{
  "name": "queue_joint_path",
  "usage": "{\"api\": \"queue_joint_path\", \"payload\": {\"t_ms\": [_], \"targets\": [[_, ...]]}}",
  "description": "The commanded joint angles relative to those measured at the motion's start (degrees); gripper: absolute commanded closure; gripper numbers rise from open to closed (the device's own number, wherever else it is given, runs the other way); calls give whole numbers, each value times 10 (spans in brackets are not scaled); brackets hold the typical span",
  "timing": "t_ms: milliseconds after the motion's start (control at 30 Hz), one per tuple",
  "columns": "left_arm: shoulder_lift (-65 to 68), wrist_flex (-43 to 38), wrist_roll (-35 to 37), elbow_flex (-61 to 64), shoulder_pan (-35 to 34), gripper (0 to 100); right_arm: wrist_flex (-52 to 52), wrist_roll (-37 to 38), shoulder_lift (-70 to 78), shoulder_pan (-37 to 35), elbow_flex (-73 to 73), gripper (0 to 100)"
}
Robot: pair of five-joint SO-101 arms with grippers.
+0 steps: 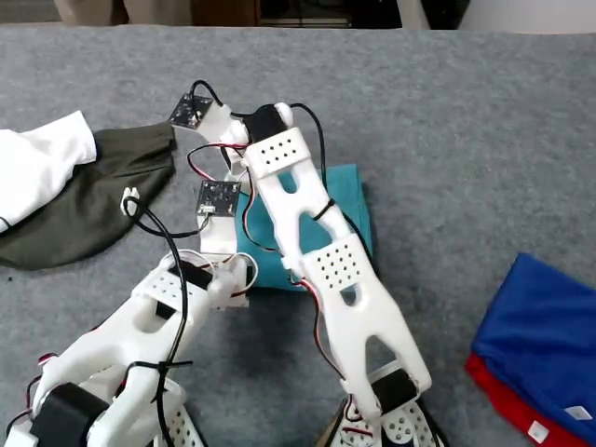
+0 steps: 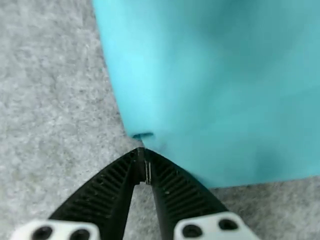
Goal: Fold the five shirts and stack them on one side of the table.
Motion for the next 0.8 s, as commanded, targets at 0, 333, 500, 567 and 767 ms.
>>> {"api": "queue_joint_path", "payload": {"t_ms": [0,333,500,567,767], "targets": [[0,6,-3,-28,7,982,-7,14,-3,8,-26,994],[19,51,-3,-52,3,982,-6,23,-2,10,-25,994],[64,77,-3,-84,3,982,-25,29,-3,21,26,994],[79,103,-4,-101,4,982,-35,31,-6,28,45,994],[96,133,-43,-111,6,982,-40,32,-7,29,44,994]]}}
